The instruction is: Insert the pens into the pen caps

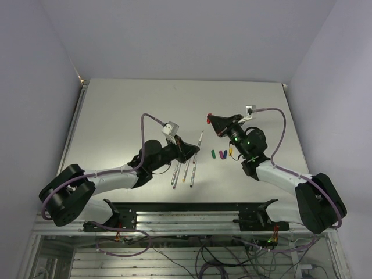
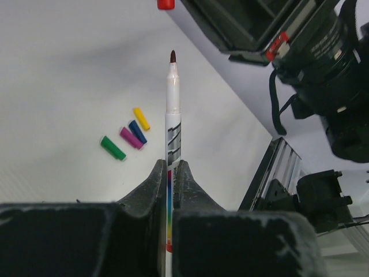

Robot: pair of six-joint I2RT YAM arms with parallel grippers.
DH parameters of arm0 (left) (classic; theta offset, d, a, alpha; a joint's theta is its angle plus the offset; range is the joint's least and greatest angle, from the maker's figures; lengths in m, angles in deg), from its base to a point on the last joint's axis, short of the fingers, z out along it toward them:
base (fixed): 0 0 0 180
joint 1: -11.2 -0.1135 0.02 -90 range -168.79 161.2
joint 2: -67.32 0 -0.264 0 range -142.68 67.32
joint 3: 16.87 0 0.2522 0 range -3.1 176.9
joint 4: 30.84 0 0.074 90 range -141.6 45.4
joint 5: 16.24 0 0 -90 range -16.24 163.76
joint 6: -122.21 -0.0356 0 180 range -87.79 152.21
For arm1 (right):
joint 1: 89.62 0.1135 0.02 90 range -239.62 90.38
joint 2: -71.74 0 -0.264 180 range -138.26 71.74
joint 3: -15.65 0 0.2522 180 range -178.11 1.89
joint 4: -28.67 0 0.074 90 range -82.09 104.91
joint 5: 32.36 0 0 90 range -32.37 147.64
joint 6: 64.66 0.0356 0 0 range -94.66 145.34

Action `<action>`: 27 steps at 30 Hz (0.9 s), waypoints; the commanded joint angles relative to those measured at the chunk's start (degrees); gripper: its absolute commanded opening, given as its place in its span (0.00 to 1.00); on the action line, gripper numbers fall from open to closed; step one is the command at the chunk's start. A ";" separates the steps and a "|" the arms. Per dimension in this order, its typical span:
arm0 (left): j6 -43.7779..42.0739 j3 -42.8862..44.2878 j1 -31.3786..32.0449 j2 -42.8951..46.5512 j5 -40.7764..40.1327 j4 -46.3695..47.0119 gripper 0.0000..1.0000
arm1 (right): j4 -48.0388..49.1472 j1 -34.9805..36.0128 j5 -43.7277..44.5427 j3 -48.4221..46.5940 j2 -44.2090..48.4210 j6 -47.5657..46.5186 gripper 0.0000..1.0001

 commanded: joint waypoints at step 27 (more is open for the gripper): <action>0.11 1.04 0.85 0.68 -0.01 6.18 0.07 | 15.99 4.81 0.19 4.19 -1.87 2.71 0.00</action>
